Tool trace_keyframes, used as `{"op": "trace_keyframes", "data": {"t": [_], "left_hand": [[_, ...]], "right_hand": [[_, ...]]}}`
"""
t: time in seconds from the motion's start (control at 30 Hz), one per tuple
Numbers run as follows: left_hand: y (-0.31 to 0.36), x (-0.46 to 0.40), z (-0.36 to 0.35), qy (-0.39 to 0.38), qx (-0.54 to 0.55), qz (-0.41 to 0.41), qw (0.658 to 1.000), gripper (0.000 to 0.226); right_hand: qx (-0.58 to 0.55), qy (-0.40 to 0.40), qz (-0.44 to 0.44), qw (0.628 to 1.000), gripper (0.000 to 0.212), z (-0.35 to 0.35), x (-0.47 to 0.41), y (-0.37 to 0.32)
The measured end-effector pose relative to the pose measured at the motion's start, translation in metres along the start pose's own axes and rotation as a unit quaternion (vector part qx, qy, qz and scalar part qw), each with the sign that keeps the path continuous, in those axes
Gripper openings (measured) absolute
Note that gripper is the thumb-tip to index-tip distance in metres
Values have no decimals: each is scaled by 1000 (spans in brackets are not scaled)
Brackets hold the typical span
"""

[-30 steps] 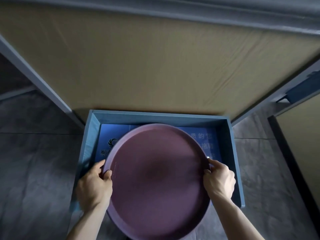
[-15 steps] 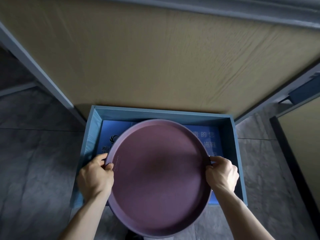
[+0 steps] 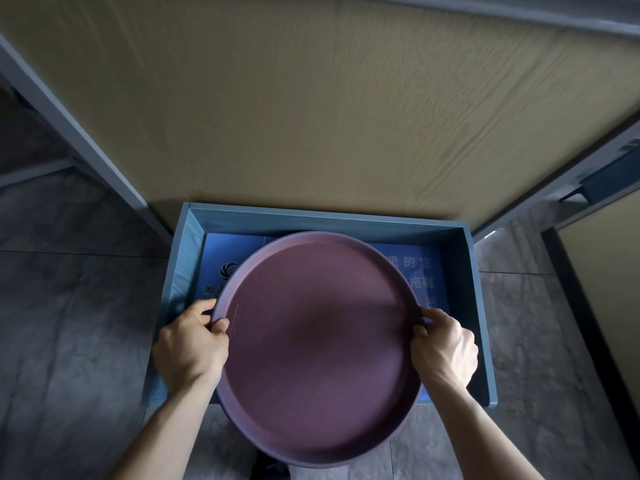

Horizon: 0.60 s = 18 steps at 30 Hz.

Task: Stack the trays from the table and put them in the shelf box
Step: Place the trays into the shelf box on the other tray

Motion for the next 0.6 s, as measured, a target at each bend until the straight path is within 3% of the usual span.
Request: {"op": "trace_keyframes", "data": {"t": [0.1, 0.3, 0.6], "left_hand": [[1, -3, -1, -10, 4, 13, 1000, 26], [-3, -5, -6, -35, 20, 32, 999, 23], [-16, -4, -18, -90, 44, 79, 992, 25]], "right_hand": [[-27, -21, -30, 999, 36, -1, 0, 5], [-102, -93, -77, 987, 60, -2, 10, 19], [-212, -99, -120, 965, 57, -8, 2, 29]]}}
Point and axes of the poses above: each hand's wrist, its own x-axis away from the middle knuckle, its own z-axis out of the back of the hand, y = z × x, the point moved 5 cm from there along -x, towards the middle knuckle, and after that the axes turned 2 degrees about -x, right-handed, at the moved point
